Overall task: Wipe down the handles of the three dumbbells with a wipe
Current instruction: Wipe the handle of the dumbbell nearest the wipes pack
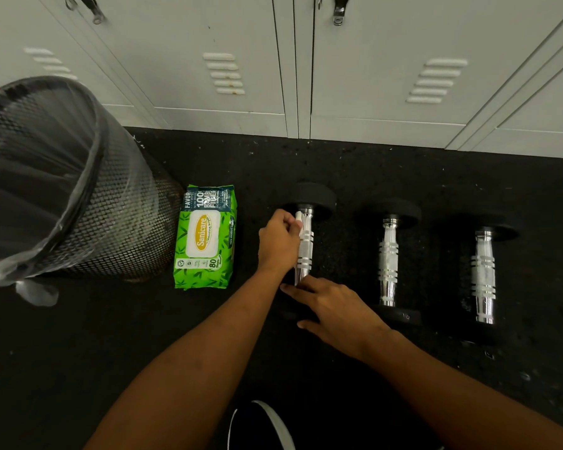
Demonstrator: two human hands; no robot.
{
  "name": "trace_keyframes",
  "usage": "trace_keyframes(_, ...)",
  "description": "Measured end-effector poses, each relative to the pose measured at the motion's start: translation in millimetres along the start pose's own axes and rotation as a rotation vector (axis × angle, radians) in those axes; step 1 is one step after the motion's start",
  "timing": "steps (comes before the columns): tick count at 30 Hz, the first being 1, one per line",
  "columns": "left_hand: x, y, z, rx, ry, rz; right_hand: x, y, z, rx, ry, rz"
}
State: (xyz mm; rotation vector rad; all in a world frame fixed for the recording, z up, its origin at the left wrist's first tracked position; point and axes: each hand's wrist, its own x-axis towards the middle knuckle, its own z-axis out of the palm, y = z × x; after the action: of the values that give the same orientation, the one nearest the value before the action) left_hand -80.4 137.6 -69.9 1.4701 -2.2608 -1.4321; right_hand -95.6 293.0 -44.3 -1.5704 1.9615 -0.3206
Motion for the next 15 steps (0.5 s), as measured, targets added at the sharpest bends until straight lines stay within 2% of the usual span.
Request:
trace_keyframes(8, -36.3, -14.7, -4.8, 0.152, -0.069, 0.106, -0.2, 3.3, 2.1, 0.008, 0.002, 0.004)
trace_keyframes(12, -50.6, -27.6, -19.7, 0.238, -0.19, 0.076, -1.7, 3.4, 2.5, 0.008, 0.012, 0.005)
trace_keyframes(15, -52.5, -27.7, -26.4, 0.229, -0.211, 0.062, -2.4, 1.5, 2.5, 0.011, 0.021, 0.011)
